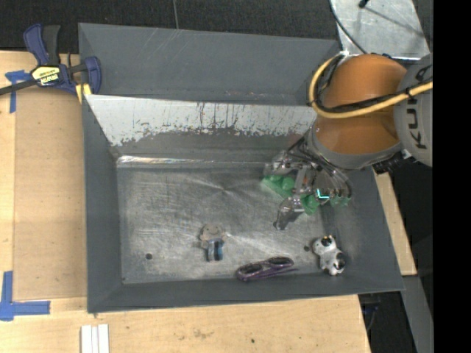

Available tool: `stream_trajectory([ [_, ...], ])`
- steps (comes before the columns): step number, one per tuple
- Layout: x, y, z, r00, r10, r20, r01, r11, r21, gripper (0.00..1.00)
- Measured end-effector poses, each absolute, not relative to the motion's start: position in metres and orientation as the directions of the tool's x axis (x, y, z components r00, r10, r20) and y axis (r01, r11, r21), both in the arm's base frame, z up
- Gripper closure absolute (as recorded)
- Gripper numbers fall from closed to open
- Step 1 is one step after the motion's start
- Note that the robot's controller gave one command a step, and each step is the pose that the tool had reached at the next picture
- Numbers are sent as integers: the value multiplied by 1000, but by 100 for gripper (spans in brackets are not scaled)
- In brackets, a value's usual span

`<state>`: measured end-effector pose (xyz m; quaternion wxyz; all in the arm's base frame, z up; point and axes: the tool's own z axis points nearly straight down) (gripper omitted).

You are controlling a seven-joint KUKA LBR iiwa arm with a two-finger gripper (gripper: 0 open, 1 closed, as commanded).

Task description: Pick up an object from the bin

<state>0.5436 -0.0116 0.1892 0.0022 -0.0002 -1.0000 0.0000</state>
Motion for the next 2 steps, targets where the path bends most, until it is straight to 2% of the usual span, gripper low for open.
stream_trajectory([
  [1,545,-12,193,-1000,0,-4,0,1000,0,0],
  [2,583,-54,137,-999,-39,-13,-39,999,-1,0],
])
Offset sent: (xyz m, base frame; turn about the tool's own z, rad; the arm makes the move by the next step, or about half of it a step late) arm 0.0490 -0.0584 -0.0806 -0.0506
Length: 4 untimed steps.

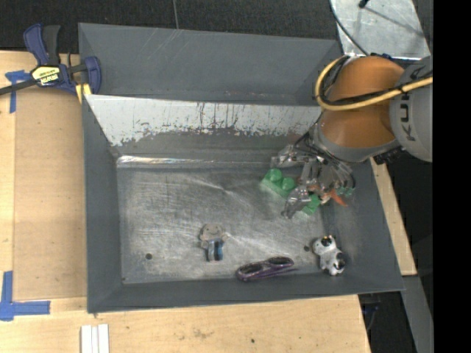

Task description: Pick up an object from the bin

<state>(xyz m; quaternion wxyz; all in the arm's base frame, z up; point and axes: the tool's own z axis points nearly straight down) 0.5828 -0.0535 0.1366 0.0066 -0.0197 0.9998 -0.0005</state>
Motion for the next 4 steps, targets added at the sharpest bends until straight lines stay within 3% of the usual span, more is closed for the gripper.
stream_trajectory([
  [1,589,-83,128,-1000,4,-1,4,1000,1,0],
  [2,628,-101,124,-996,87,-10,87,996,0,0],
  [3,621,-105,85,-940,342,-1,342,940,1,0],
  [4,615,-120,74,-866,501,2,501,866,10,100],
])
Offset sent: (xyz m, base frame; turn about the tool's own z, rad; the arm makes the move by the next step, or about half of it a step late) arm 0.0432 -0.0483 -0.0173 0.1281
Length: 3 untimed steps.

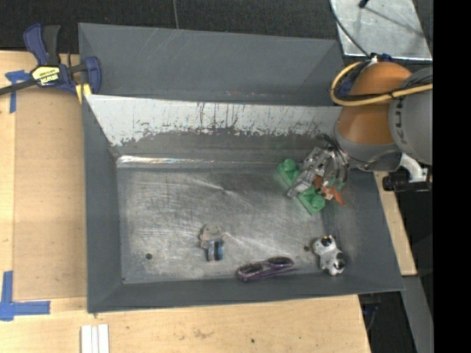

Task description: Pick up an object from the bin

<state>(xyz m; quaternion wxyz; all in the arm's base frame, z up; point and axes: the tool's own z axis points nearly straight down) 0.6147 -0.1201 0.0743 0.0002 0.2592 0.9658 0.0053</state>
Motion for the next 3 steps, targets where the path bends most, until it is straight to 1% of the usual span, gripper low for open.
stream_trajectory([
  [2,615,-120,75,-866,500,2,500,866,9,100],
  [3,613,-119,81,-867,499,4,499,867,6,100],
])
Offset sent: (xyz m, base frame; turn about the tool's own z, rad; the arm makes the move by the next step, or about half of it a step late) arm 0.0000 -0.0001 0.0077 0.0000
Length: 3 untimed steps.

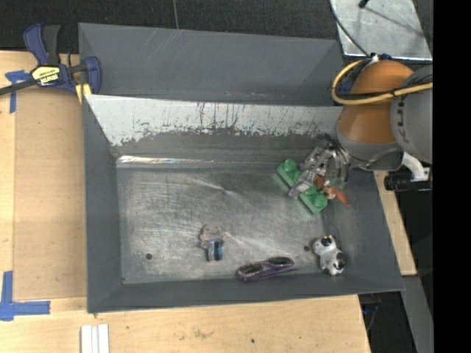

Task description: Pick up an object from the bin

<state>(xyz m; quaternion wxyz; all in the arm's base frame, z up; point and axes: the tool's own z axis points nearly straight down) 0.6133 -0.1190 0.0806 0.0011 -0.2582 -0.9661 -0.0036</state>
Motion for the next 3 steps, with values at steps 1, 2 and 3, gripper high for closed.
stream_trajectory([
  [1,612,-119,97,-867,499,9,499,867,3,100],
  [2,614,-120,115,-867,498,0,498,867,3,100],
  [3,614,-121,127,-867,498,-4,498,867,2,100],
])
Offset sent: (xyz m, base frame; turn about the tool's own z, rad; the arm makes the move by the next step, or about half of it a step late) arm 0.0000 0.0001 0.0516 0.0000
